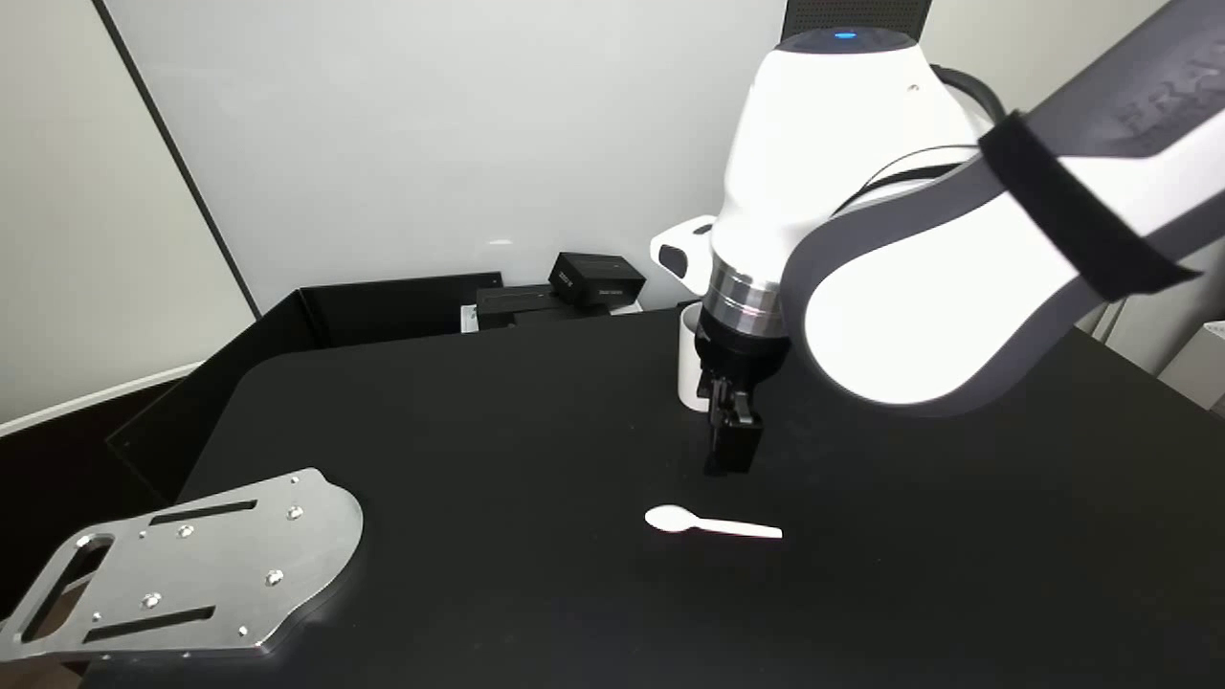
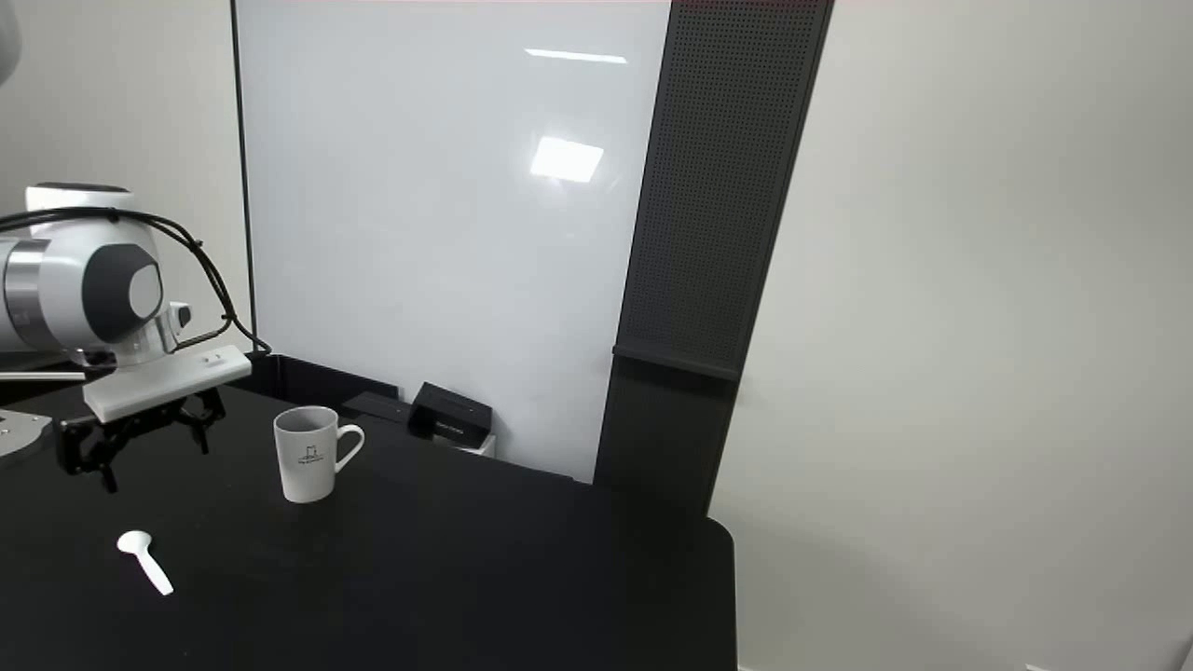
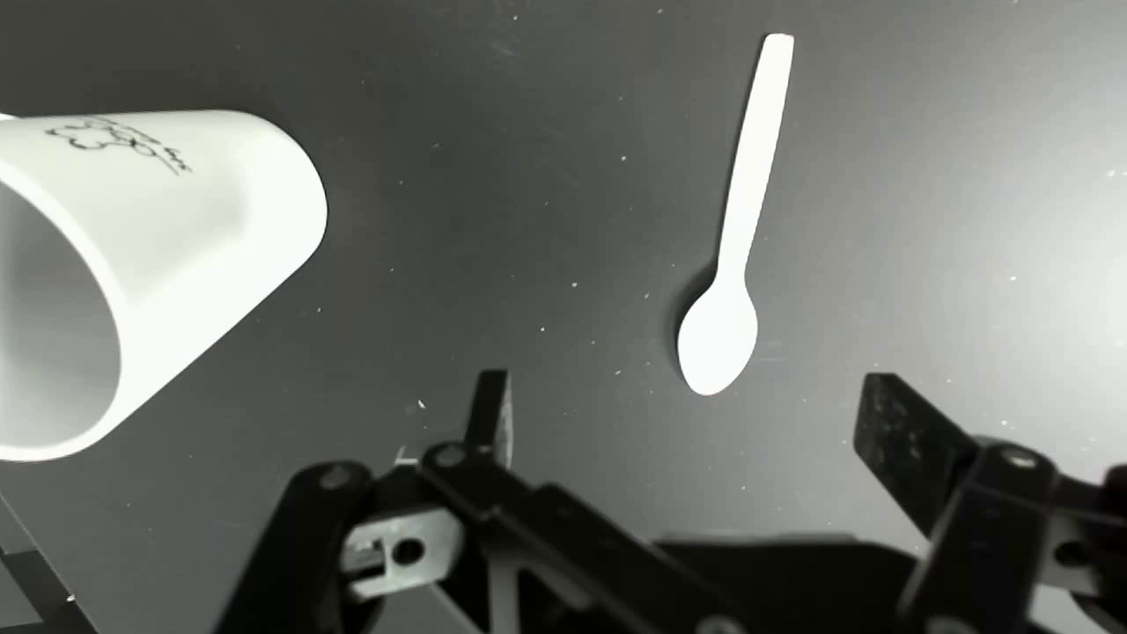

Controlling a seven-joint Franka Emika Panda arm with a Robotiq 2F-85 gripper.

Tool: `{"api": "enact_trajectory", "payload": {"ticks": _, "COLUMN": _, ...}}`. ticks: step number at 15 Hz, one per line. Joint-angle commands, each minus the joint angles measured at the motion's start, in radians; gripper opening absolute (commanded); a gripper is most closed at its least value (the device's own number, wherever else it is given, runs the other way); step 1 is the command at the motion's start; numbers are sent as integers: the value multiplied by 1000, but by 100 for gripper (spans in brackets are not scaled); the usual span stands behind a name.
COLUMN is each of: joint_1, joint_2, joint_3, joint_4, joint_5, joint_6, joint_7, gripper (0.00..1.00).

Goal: Pick the spoon and put it in the cup

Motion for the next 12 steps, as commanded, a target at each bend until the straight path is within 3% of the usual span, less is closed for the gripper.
{"api": "enact_trajectory", "payload": {"ticks": 1, "joint_1": 8, "joint_2": 67, "joint_3": -1, "joint_4": 77, "joint_5": -25, "joint_6": 6, "joint_7": 43, "gripper": 100}}
{"api": "enact_trajectory", "payload": {"ticks": 12, "joint_1": 31, "joint_2": 182, "joint_3": 5, "joint_4": 117, "joint_5": -22, "joint_6": 11, "joint_7": 71, "gripper": 100}}
